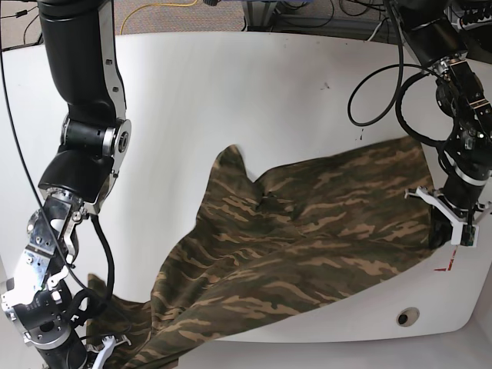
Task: Layout the t-shirt on the table in an organized manner, then fold the t-shirt properly
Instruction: 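Lift the shirt with both grippers and stretch it between them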
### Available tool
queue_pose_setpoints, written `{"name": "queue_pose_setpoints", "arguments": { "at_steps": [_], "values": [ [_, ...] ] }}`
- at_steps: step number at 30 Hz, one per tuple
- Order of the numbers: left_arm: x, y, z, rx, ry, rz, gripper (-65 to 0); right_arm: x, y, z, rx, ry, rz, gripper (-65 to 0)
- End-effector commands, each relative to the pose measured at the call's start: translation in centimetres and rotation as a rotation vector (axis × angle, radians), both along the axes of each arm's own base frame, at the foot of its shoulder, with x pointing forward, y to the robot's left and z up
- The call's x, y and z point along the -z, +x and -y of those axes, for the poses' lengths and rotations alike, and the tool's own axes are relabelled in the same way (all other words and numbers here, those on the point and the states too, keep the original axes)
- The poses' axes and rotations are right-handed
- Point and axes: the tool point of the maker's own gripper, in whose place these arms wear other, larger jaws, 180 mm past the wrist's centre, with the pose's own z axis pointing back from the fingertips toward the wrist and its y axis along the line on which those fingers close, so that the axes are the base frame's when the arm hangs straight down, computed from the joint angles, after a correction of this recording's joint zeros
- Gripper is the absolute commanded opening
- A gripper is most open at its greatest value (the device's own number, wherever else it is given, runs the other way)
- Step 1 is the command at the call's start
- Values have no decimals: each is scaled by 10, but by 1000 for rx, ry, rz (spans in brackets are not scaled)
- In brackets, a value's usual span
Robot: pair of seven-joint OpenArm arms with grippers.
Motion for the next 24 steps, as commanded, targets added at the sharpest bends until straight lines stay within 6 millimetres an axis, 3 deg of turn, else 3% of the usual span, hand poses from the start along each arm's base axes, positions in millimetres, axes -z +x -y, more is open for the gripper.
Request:
{"name": "queue_pose_setpoints", "arguments": {
  "at_steps": [1, 9, 15, 21, 24],
  "values": [
    [-39, 10, -5, -5, 19, 93, -650, -46, -3, 1, -12, 7, 111, -650],
    [-119, 20, -31, -89, 71, 219, -650, -94, -9, 3, -7, 6, 201, -650],
    [-155, 26, -35, -100, 88, 267, -650, -117, -15, 11, 12, -9, 245, -650],
    [-163, 28, -34, -90, 120, 261, -650, -115, -18, 25, 41, -27, 238, -650],
    [-157, 27, -34, -90, 122, 246, -650, -94, -17, 38, 68, -26, 198, -650]
  ]
}}
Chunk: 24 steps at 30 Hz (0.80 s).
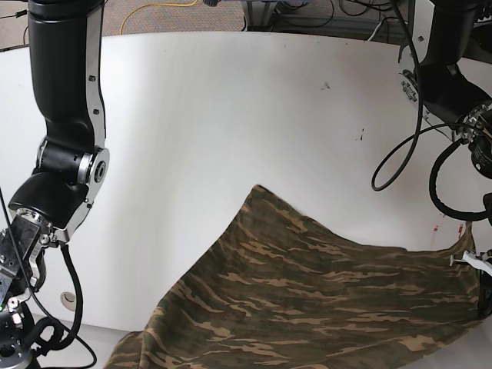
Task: Layout the t-shirt on the table in an organized manner, then fold the t-shirt properly
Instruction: 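Lift the shirt with both grippers and stretch it between them, then lay the stretched shirt flat on the table, pulling both grippers apart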
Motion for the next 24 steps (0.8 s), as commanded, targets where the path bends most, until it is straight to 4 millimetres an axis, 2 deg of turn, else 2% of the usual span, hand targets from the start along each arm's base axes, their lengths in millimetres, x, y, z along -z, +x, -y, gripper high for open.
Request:
{"name": "queue_pose_setpoints", "arguments": {
  "at_steps": [1, 4, 9, 12, 16, 20, 24],
  "values": [
    [-11, -3, -3, -6, 15, 36, -650, -6, -9, 17, 32, 10, 39, -650],
    [5, -6, -2, -4, 14, -2, -650, 13, -15, 29, 56, 16, 18, -650],
    [36, -15, -7, -17, 8, -75, -650, 63, -29, 44, 98, 11, -54, -650],
    [59, -24, -8, -7, 30, -134, -650, 99, -42, 46, 112, -1, -105, -650],
    [85, -36, -12, 3, 59, -205, -650, 133, -61, 49, 132, -15, -154, -650],
    [123, -53, -10, 13, 59, -305, -650, 167, -79, 48, 142, -4, -209, -650],
    [155, -71, -9, 16, 51, -395, -650, 198, -100, 57, 178, 22, -262, -650]
  ]
}}
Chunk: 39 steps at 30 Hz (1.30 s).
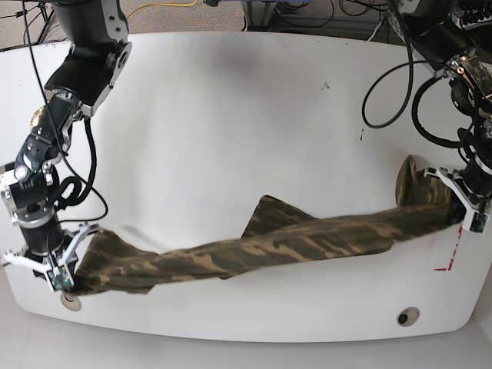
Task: Layout the t-shirt on the table in an organized manner, then fold the t-shirt properly
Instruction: 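Lay the stretched shirt flat on the table, pulling both grippers apart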
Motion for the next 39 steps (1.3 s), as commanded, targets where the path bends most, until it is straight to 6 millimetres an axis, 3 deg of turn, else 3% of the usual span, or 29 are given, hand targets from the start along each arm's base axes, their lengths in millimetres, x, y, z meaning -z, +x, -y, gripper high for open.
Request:
{"name": "queue_pose_setpoints", "arguments": {
  "at_steps": [1, 10, 19, 27, 39],
  "values": [
    [3, -9, -6, -14, 25, -12, -650, -2, -12, 13, 51, -8, 19, -650],
    [68, -59, 1, -15, -3, -205, -650, 86, -63, 25, 131, 72, -175, -650],
    [111, -113, -1, -17, 6, -375, -650, 146, -119, 39, 208, 108, -340, -650],
    [125, -144, -14, -57, 14, -450, -650, 182, -158, 40, 260, 154, -440, -650],
    [132, -162, -23, -67, 46, -505, -650, 212, -196, 35, 282, 176, -546, -650]
  ]
}}
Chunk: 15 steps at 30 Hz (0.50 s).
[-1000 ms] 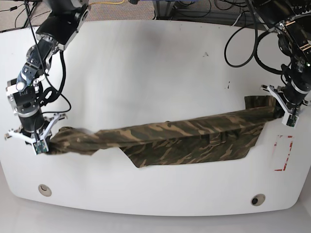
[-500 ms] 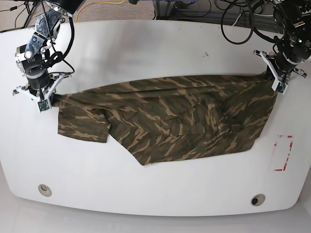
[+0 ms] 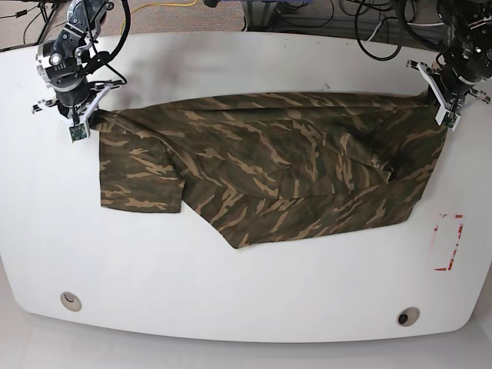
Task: Layout the t-shirt on the table in an organized manner, then fold the t-shirt properly
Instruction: 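Lay the stretched shirt flat on the table, pulling both grippers apart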
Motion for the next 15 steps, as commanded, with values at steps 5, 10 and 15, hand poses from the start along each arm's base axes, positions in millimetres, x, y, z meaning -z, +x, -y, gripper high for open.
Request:
{"name": "queue_pose_setpoints", "arguments": {
  "at_steps": [5, 10, 15],
  "values": [
    [-8, -1, -19, -18, 86, -8, -650, -3, -10, 10, 23, -38, -10, -650],
    [-8, -1, -20, -17, 87, -8, -650, 2, -14, 5, 34, -16, -16, -648],
    [-8, -1, -20, -17, 87, -8, -650, 8, -22, 2, 34, -8, -38, -648]
  ]
}}
